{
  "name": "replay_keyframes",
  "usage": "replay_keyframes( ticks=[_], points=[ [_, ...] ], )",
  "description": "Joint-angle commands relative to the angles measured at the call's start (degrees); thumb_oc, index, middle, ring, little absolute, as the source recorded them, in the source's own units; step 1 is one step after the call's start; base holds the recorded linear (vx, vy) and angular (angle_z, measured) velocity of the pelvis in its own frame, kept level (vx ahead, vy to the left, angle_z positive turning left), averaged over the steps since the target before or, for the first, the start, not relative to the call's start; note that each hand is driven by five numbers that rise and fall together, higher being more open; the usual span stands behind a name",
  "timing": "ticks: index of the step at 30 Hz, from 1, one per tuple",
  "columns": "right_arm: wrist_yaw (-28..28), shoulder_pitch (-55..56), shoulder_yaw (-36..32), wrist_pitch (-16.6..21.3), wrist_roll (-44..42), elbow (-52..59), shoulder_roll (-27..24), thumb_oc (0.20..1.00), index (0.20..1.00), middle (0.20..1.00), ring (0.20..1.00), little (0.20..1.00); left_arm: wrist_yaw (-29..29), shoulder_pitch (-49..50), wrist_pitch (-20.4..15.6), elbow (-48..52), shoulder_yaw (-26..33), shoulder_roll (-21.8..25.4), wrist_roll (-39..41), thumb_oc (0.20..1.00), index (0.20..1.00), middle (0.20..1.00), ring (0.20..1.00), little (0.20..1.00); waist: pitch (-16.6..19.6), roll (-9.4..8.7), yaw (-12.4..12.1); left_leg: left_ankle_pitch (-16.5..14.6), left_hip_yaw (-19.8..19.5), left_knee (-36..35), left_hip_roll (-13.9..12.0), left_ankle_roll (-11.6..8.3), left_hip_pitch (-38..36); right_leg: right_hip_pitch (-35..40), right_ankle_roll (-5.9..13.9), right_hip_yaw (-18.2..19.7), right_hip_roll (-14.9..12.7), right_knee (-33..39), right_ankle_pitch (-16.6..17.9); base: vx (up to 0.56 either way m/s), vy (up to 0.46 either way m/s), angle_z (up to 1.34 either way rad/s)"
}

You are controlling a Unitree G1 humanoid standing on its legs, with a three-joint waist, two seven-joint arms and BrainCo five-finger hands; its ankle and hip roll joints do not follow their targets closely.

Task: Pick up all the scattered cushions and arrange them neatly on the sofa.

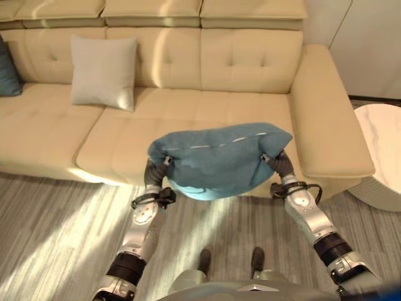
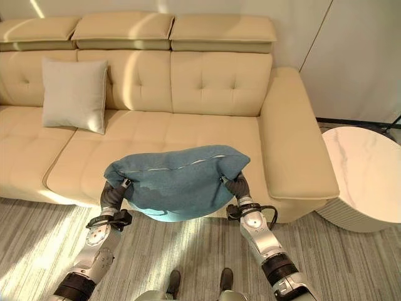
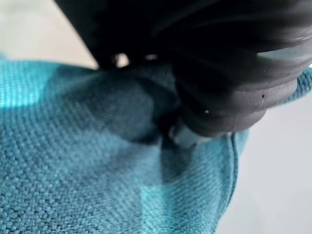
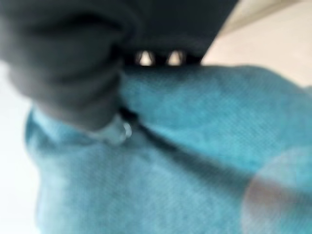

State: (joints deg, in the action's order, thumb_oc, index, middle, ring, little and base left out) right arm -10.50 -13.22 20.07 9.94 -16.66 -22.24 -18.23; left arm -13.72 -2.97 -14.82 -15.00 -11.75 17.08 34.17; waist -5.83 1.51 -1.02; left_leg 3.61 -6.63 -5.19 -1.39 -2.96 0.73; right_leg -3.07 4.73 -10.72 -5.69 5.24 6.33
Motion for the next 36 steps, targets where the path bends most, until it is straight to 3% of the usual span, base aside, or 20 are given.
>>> replay_keyframes(
  ticks=[1,4,9,12,15,19,21,24,29,31,36],
  points=[
    [4.74,-0.86,0.78,4.12,-0.68,7.53,3.19,0.2,0.2,0.2,0.2,0.2,5.05,-3.29,-2.78,3.56,-2.65,0.19,-3.56,0.2,0.2,0.2,0.2,0.2,3.74,-2.18,-1.36,-6.72,-0.58,3.18,-1.27,-1.4,-0.53,2.25,5.28,-0.61,-4.5,-5.47,-4.64,0.0,0.125,-0.26],
    [5.06,-0.36,0.53,4.01,-0.74,7.77,3.29,0.2,0.2,0.2,0.2,0.2,5.5,-3.0,-2.75,3.83,-2.65,0.3,-3.51,0.2,0.2,0.2,0.2,0.2,3.51,-2.39,-1.52,-7.61,-0.89,4.4,-0.67,-0.63,-0.42,1.48,5.47,0.31,-4.83,-6.73,-4.51,-0.01,0.099,-0.2],
    [5.14,-1.46,0.29,4.16,-0.07,8.42,3.9,0.2,0.2,0.2,0.2,0.2,5.34,-3.74,-2.68,3.69,-2.2,1.01,-3.44,0.2,0.2,0.2,0.2,0.2,1.65,-1.81,-1.46,-9.07,-0.3,7.5,-0.2,0.79,0.62,-5.24,6.06,1.98,-4.86,-17.5,-5.0,-0.02,0.075,-0.19],
    [4.46,-3.07,0.84,4.26,0.02,8.45,3.01,0.2,0.2,0.2,0.2,0.2,4.44,-4.71,-2.86,3.45,-2.39,0.9,-3.11,0.2,0.2,0.2,0.2,0.2,1.03,-2.13,-1.0,-8.65,-0.65,6.66,-0.44,0.64,-0.12,-5.64,4.75,1.86,-2.84,-13.45,-5.07,0.08,-0.072,-0.13],
    [4.0,-3.78,0.3,4.27,-0.64,8.11,2.57,0.2,0.2,0.2,0.2,0.2,4.44,-6.25,-3.03,2.57,-3.44,0.13,-3.11,0.2,0.2,0.2,0.2,0.2,1.23,-3.05,-0.5,-8.05,-3.04,6.9,-0.49,-0.38,0.18,-4.27,3.71,3.4,-0.9,-10.89,-6.02,0.12,-0.141,0.07],
    [2.02,-3.73,-1.24,4.96,-1.95,8.06,1.05,0.2,0.2,0.2,0.2,0.2,4.38,-8.92,-3.31,1.69,-5.74,-1.43,-2.0,0.2,0.2,0.2,0.2,0.2,1.53,-3.13,0.05,-5.9,-4.98,7.33,-2.1,-3.01,3.17,-2.06,2.3,-0.3,0.18,-8.03,-7.01,0.08,-0.167,0.72],
    [1.58,-3.59,-1.89,5.33,-2.55,8.1,0.33,0.2,0.2,0.2,0.2,0.2,4.42,-9.43,-3.47,1.64,-6.48,-1.87,-1.63,0.2,0.2,0.2,0.2,0.2,1.07,-3.39,0.58,-5.54,-3.64,10.14,-2.89,-3.74,5.58,-0.28,1.84,-2.71,0.12,-6.71,-7.1,0.06,-0.133,1.01],
    [0.61,-3.6,-2.54,5.14,-2.48,7.6,-0.16,0.2,0.2,0.2,0.2,0.2,4.48,-10.22,-3.47,1.55,-7.08,-2.56,-0.93,0.2,0.2,0.2,0.2,0.2,0.82,-3.57,1.0,-4.68,2.4,11.84,-4.29,-3.15,7.74,1.91,1.29,-5.14,0.18,-5.13,-7.63,0.06,-0.063,0.46],
    [-0.44,-2.86,-4.27,5.03,-2.38,7.92,0.05,0.2,0.2,0.2,0.2,0.2,4.63,-11.49,-2.75,1.13,-7.6,-2.34,-1.55,0.2,0.2,0.2,0.2,0.2,1.29,-3.96,0.95,-1.82,11.62,11.85,-1.48,-1.91,14.56,3.21,1.45,-7.11,0.39,-3.93,-8.2,0.1,0.011,0.45],
    [0.27,-3.06,-3.92,4.55,-2.16,8.09,0.95,0.2,0.2,0.2,0.2,0.2,4.79,-10.18,-2.13,2.62,-6.86,-1.32,-1.91,0.2,0.2,0.2,0.2,0.2,1.61,-3.94,-0.08,-3.22,9.13,11.01,-0.4,-1.22,12.53,3.86,1.63,-6.49,0.38,-5.78,-9.41,0.29,0.165,0.22],
    [2.37,-1.71,-3.51,3.61,-1.31,8.42,2.78,0.2,0.2,0.2,0.2,0.2,5.75,-7.4,-0.92,4.44,-5.49,0.18,-2.58,0.2,0.2,0.2,0.2,0.2,2.23,-4.96,-1.11,-7.09,8.99,13.09,0.81,1.09,9.77,4.77,3.2,-3.37,-2.17,-9.86,-9.79,0.2,0.203,-0.16]
  ],
)
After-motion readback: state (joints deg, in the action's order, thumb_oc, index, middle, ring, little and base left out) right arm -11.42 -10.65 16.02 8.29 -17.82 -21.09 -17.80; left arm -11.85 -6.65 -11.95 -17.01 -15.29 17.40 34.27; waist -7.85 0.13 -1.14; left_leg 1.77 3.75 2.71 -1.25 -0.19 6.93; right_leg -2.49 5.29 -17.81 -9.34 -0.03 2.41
